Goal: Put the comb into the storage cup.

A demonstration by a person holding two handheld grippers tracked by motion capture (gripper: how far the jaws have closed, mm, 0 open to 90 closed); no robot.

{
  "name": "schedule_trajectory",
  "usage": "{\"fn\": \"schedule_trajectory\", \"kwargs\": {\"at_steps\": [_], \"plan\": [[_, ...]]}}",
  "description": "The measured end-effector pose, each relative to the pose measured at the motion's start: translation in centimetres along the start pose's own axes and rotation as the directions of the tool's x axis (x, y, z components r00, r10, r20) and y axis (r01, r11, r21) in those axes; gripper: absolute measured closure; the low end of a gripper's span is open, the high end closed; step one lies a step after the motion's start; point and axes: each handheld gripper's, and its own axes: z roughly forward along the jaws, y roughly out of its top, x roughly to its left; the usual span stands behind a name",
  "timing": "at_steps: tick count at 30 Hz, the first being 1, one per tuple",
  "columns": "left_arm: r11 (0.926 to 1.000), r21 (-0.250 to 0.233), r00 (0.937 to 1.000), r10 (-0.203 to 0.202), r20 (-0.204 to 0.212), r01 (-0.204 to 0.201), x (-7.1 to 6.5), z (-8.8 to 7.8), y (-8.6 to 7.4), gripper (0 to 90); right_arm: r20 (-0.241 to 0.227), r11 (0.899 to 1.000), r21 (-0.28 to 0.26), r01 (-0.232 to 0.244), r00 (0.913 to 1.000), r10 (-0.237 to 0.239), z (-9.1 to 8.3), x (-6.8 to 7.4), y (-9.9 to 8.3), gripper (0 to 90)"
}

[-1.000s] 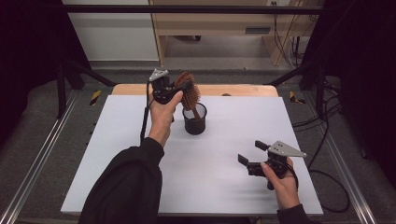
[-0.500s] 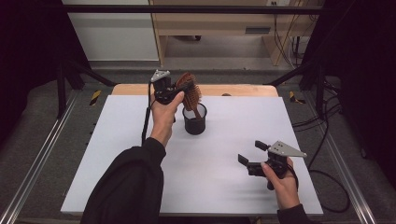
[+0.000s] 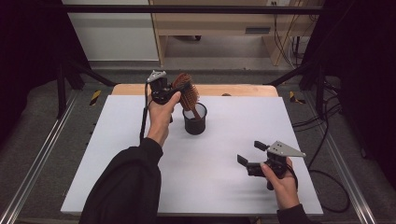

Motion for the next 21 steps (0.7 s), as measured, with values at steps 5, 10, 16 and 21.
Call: {"fn": "schedule_trajectory", "kwargs": {"at_steps": [5, 10, 16, 21], "plan": [[0.9995, 0.008, 0.9995, 0.032, -0.007, -0.032, 0.4, 0.1, 0.0, 47.0, -0.001, 1.000, 0.004, 0.005, 1.0000, -0.005, 0.0, 0.0, 0.0, 6.2], [0.9992, 0.014, 0.9992, 0.038, -0.014, -0.038, 0.8, 0.1, 0.0, 45.3, -0.002, 1.000, 0.006, 0.006, 1.0000, -0.006, 0.1, 0.1, 0.0, 6.1], [0.9988, 0.028, 0.9988, 0.041, -0.028, -0.041, 1.2, 0.1, 0.0, 43.2, -0.003, 1.000, 0.009, 0.009, 1.0000, -0.009, 0.2, 0.1, 0.0, 6.1], [0.9994, 0.022, 0.9992, 0.029, -0.029, -0.028, 1.5, 0.0, -0.2, 42.7, -0.007, 1.000, 0.010, 0.008, 0.9999, -0.008, 0.2, 0.1, 0.0, 6.0]]}}
